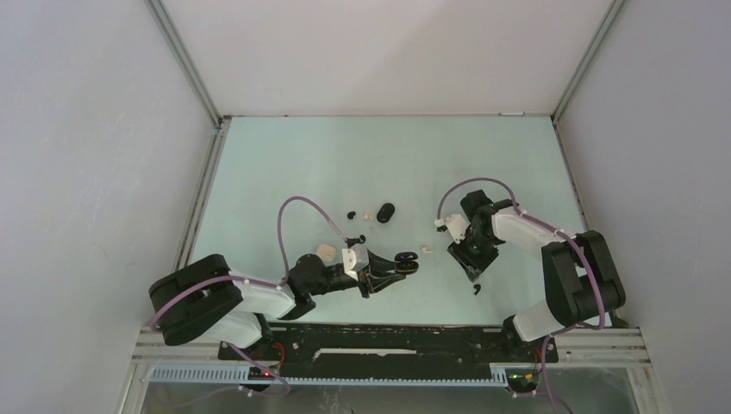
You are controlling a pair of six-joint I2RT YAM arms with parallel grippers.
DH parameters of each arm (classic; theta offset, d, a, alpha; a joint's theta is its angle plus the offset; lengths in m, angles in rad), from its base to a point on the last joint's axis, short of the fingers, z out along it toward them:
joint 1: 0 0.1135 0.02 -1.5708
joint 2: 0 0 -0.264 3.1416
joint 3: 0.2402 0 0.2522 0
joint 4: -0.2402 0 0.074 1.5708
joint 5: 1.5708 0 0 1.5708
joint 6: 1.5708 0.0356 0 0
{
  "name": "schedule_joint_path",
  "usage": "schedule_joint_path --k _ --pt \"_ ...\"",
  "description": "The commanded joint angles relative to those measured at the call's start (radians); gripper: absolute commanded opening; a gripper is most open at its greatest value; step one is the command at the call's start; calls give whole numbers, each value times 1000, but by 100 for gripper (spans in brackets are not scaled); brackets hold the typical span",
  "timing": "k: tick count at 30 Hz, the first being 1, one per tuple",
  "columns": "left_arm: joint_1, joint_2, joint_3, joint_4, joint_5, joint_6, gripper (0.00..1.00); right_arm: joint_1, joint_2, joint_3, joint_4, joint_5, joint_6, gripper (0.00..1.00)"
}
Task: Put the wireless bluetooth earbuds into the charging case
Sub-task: Pick up the right earbud from the corner of the board.
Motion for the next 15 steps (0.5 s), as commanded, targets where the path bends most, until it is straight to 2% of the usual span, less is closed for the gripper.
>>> schedule_joint_path --k 1,9,15 --pt "8 -25 0 1 -16 31 0 20 9 11 18 -1 21 45" --pt "8 -28 5 -15 -17 38 0 52 2 4 -6 0 -17 53" --pt "8 -24 9 -24 -19 40 0 82 -8 -17 -21 23 -44 53"
